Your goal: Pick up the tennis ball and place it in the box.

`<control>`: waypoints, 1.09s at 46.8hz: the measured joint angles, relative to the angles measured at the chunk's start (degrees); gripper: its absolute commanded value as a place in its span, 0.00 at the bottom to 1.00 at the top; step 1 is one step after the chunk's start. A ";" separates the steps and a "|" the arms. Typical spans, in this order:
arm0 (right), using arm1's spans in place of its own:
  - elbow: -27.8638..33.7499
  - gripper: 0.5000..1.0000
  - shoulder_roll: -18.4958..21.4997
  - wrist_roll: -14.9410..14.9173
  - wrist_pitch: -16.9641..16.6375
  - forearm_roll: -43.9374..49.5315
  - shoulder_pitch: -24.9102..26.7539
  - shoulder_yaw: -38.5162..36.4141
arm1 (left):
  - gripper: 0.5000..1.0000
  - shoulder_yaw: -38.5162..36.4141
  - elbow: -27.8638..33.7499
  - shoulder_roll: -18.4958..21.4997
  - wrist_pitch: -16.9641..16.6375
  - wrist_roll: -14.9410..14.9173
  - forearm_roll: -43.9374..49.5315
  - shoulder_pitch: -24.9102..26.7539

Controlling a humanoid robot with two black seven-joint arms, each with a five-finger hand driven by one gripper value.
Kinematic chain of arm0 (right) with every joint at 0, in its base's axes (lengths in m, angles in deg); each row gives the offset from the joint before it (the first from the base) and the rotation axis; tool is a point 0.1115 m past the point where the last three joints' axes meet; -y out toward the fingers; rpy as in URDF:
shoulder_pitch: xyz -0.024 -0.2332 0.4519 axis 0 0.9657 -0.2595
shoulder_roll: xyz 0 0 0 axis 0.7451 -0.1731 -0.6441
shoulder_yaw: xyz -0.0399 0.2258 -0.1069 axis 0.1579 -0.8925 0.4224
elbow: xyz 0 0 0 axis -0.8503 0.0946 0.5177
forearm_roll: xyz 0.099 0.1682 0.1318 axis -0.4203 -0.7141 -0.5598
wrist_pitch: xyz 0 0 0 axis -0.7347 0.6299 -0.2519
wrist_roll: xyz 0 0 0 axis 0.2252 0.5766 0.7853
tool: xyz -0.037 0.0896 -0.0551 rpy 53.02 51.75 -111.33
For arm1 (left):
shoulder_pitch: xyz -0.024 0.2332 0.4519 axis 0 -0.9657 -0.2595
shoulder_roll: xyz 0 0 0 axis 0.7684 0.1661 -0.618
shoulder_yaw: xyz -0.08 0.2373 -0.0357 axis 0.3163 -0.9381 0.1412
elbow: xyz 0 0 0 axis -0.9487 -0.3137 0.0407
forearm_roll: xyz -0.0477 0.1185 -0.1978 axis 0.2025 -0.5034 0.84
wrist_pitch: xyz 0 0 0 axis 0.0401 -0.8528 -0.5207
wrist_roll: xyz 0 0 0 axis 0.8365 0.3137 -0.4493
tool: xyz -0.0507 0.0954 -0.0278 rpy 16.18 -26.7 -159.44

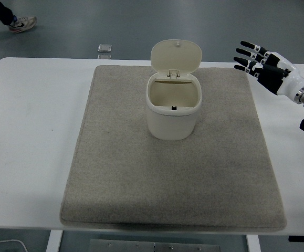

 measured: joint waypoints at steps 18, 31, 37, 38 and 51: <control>-0.05 0.72 0.71 -0.13 0.17 -0.04 -0.31 -0.01 | 0.98 -0.02 -0.02 0.00 0.00 0.00 0.00 0.00; -0.10 0.82 0.55 -0.22 0.24 0.07 -0.35 0.04 | 0.98 -0.01 0.00 0.00 0.03 -0.03 0.00 0.00; -0.11 0.82 0.66 -0.22 0.08 0.10 -0.35 0.04 | 0.98 -0.01 0.00 0.00 0.02 -0.02 0.00 0.00; -0.16 0.82 0.73 -0.22 -0.01 0.13 -0.35 0.04 | 0.98 -0.01 0.00 0.00 0.02 -0.01 0.00 0.00; -0.40 0.82 2.87 -0.61 0.09 0.23 -0.15 -0.13 | 0.98 -0.01 0.00 0.00 0.02 0.00 0.00 0.00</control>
